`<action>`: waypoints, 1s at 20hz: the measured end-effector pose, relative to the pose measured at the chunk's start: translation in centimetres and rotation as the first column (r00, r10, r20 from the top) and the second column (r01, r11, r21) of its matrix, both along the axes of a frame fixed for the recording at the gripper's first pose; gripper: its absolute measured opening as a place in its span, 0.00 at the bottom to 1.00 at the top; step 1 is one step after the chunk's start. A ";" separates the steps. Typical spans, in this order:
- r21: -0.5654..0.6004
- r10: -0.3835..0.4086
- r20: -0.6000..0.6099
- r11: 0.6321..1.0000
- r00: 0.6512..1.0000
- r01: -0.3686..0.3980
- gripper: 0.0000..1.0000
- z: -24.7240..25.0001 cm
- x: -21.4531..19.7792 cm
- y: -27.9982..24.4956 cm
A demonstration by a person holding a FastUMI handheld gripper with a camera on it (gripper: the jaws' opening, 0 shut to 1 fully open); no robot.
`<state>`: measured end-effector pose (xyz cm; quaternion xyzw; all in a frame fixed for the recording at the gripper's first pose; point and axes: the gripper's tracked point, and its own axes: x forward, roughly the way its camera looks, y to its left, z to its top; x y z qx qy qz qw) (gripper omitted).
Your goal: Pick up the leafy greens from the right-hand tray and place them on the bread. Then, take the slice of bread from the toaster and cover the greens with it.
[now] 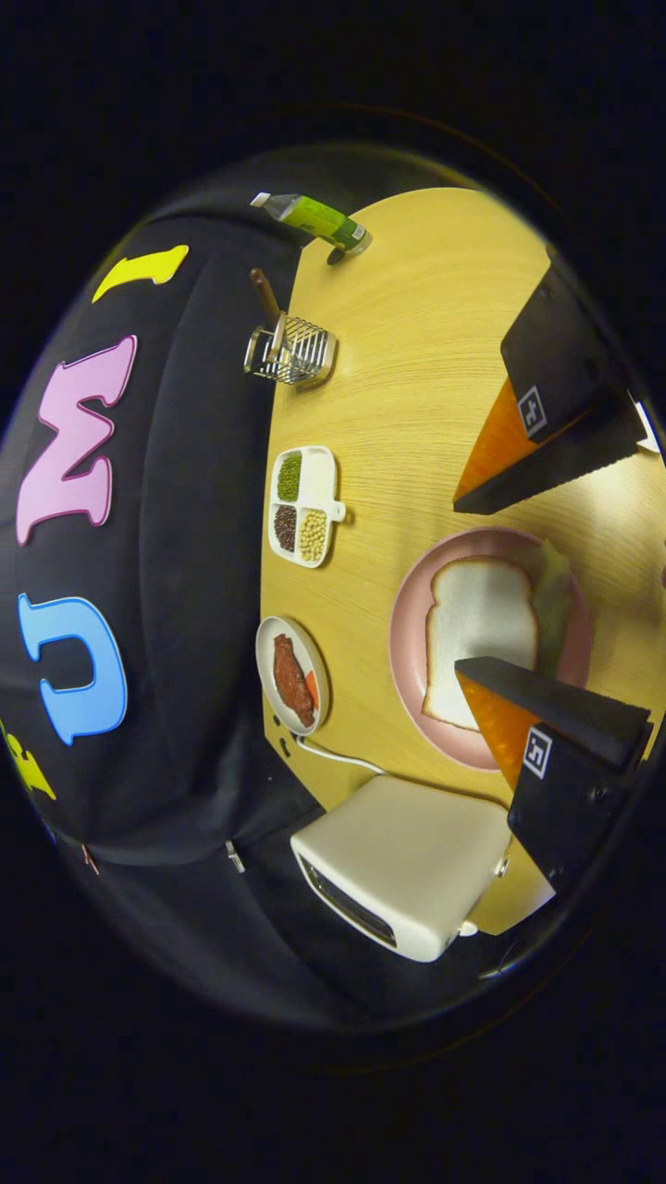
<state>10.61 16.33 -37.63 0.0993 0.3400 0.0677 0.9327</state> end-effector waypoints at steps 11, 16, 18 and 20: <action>0.040 0.048 0.295 0.997 0.954 -0.062 0.99 16.5 -3.0 -4.3; 0.008 0.071 0.451 0.996 0.890 -0.084 0.99 24.0 -5.0 -7.1; -0.020 0.096 0.481 0.995 0.871 -0.099 0.99 25.6 -6.6 -7.6; -0.032 0.113 0.497 0.993 0.860 -0.112 0.99 26.4 -8.2 -8.0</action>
